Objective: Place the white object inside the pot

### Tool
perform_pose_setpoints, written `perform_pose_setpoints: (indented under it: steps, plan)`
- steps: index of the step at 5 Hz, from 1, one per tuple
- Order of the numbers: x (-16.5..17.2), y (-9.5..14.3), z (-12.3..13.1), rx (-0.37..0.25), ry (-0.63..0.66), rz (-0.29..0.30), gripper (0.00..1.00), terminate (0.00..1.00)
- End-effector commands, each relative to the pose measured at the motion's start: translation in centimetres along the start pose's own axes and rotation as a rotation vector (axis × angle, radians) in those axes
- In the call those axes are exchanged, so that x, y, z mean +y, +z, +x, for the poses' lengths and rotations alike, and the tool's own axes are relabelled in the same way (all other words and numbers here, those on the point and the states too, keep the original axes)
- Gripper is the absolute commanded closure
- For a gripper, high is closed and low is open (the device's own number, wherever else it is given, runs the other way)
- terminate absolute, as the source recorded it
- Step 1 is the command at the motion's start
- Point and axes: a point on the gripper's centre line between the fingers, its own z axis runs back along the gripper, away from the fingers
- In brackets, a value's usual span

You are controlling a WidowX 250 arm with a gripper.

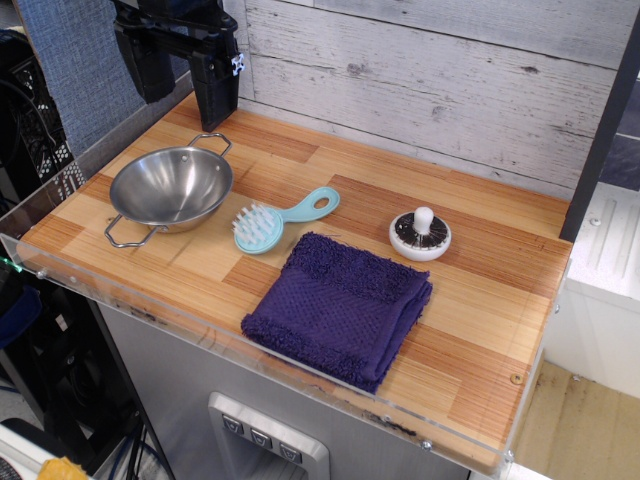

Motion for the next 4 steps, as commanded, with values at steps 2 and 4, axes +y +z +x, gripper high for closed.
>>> perform_pose_setpoints:
  steps: [2, 4]
  plan:
    - [-0.9, 0.2, 0.8, -0.009, -0.033, -0.026, 0.00, 0.00]
    - [-8.5, -2.1, 4.2, 0.033, -0.280, -0.080, 0.00, 0.00]
